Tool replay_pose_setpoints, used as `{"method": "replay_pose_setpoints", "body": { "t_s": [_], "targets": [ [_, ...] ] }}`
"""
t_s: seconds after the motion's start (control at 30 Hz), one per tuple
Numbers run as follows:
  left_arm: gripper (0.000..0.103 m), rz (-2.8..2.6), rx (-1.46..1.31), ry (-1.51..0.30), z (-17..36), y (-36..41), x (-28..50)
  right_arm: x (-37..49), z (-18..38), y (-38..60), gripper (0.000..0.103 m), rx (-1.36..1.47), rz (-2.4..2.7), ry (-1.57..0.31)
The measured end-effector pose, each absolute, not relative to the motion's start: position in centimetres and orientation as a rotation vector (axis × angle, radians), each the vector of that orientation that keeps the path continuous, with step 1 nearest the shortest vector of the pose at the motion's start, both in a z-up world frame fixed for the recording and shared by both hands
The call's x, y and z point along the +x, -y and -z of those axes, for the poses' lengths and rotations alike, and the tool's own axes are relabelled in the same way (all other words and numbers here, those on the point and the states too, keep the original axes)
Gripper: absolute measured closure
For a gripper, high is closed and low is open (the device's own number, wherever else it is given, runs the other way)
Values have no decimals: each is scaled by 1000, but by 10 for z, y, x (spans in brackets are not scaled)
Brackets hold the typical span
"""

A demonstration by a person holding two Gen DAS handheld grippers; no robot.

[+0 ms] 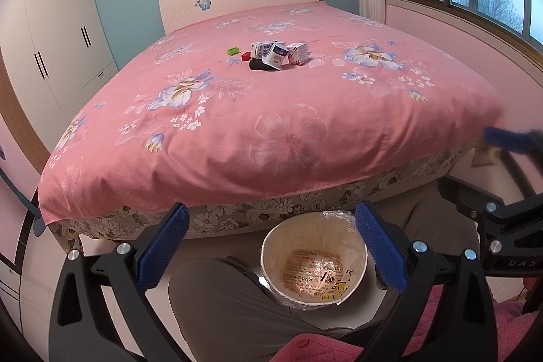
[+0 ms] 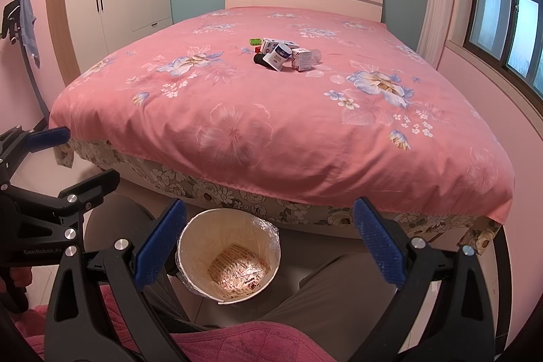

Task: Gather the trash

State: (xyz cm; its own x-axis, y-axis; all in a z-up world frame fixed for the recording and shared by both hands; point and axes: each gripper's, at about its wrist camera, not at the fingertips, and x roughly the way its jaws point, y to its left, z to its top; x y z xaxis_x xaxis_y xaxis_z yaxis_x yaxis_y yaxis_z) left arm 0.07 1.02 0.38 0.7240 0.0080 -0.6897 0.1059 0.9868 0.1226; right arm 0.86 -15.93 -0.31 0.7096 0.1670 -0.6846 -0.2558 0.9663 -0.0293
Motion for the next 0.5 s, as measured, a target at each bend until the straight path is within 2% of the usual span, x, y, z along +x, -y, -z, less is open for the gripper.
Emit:
{"method": "replay_pose_setpoints", "body": {
  "t_s": [0.5],
  "targets": [
    [3,54,159,-760,-3,-11,0,8,5,160,7,-123,-236,-752]
  ]
}}
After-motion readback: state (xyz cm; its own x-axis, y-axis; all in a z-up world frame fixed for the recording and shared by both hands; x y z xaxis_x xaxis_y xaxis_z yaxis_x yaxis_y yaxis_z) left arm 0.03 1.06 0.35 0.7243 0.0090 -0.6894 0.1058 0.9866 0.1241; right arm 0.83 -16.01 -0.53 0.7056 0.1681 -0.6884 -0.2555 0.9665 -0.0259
